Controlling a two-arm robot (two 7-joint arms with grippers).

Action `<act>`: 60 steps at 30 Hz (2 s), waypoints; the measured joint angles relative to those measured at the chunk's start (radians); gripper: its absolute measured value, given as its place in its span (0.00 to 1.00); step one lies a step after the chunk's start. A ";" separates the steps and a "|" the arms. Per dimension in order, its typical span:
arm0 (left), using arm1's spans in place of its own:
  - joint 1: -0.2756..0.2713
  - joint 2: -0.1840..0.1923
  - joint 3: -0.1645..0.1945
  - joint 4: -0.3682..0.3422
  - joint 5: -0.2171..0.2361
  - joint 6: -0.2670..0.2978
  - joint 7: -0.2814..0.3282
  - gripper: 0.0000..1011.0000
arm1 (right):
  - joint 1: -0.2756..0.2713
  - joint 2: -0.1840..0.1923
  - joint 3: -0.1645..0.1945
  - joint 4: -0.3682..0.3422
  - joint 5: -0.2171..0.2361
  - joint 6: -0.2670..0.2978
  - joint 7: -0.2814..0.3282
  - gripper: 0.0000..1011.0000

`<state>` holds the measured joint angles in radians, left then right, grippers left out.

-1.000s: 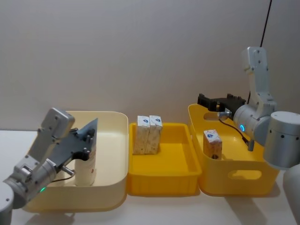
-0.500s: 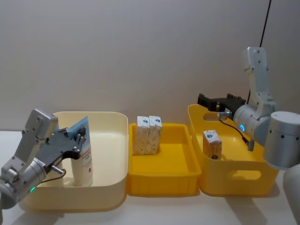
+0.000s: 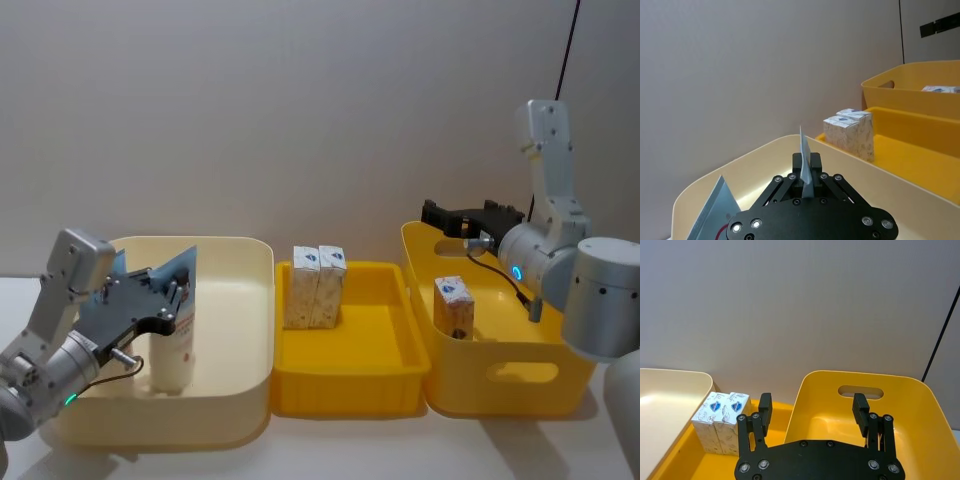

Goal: Bimanual collaborative sorting of washing and personal care products

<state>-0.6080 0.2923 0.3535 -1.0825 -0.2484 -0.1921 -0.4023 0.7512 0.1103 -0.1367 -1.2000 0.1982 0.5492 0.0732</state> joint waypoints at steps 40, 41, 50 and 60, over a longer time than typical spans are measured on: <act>0.008 -0.019 -0.017 -0.065 0.038 -0.023 -0.023 0.09 | 0.000 0.000 0.000 0.000 0.000 0.000 0.000 0.99; 0.009 -0.021 -0.017 -0.063 0.037 -0.023 -0.024 0.08 | 0.000 0.000 0.000 0.000 0.000 0.000 0.000 0.99; 0.014 -0.041 -0.020 -0.043 0.034 -0.023 -0.029 0.09 | 0.000 0.000 0.000 0.000 0.000 0.000 0.000 0.99; 0.018 -0.054 -0.024 -0.036 0.036 -0.032 -0.029 0.09 | 0.000 0.000 0.000 0.000 0.000 0.000 0.000 0.99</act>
<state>-0.5897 0.2385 0.3295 -1.1180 -0.2125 -0.2242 -0.4312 0.7511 0.1103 -0.1367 -1.2001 0.1982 0.5492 0.0732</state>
